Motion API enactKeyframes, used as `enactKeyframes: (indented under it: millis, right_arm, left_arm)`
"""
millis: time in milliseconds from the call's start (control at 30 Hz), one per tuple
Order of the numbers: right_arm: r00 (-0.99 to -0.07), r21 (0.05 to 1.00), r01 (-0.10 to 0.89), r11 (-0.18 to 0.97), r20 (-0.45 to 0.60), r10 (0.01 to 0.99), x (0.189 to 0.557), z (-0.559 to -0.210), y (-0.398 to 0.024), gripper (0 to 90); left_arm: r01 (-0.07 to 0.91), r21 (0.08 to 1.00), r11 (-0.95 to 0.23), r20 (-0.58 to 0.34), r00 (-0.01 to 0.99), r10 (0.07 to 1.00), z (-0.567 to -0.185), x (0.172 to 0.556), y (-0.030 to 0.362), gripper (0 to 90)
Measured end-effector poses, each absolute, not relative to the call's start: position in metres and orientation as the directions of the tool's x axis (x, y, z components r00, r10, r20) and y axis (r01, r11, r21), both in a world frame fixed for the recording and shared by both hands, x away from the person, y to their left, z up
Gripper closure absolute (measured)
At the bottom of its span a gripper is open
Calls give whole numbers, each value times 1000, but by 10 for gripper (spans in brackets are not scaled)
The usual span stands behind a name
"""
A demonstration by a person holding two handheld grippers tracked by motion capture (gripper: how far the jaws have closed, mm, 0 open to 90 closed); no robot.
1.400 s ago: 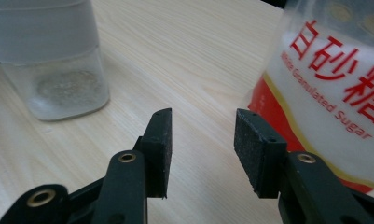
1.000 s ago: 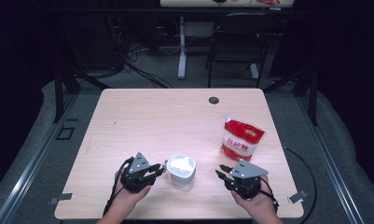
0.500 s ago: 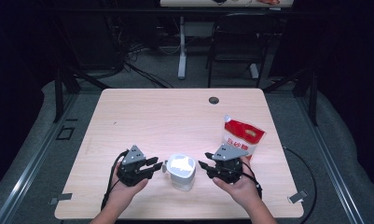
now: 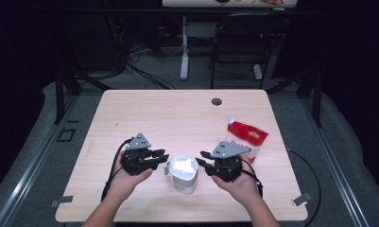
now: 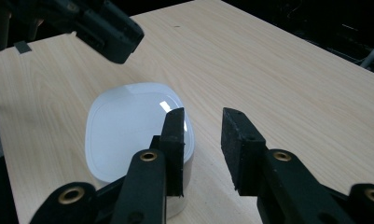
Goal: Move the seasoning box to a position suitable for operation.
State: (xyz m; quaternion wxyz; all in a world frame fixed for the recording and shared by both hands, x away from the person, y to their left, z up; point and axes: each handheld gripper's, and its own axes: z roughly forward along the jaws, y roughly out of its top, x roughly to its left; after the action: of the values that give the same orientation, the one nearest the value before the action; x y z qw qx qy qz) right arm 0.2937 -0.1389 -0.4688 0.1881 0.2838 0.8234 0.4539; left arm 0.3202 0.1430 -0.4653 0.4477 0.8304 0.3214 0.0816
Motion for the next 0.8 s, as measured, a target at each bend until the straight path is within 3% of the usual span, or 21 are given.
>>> enactKeyframes:
  millis: [67,233,500,800]
  right_arm:
    - [-765,842,287,457,-86,638,291,-469,-139,710]
    - [-779,849,289,442,-59,624,287,-470,-143,784]
    - [-766,860,293,418,-50,640,284,-479,-145,856]
    - [-783,830,282,481,-91,616,279,-484,-140,872]
  left_arm:
    - [446,801,-400,-144,791,594,-461,320,133,794]
    - [399,806,-438,-88,812,577,-461,315,123,829]
    - [405,798,-447,-82,807,585,-472,315,125,897]
    - [415,787,-457,-95,813,574,-479,315,127,900]
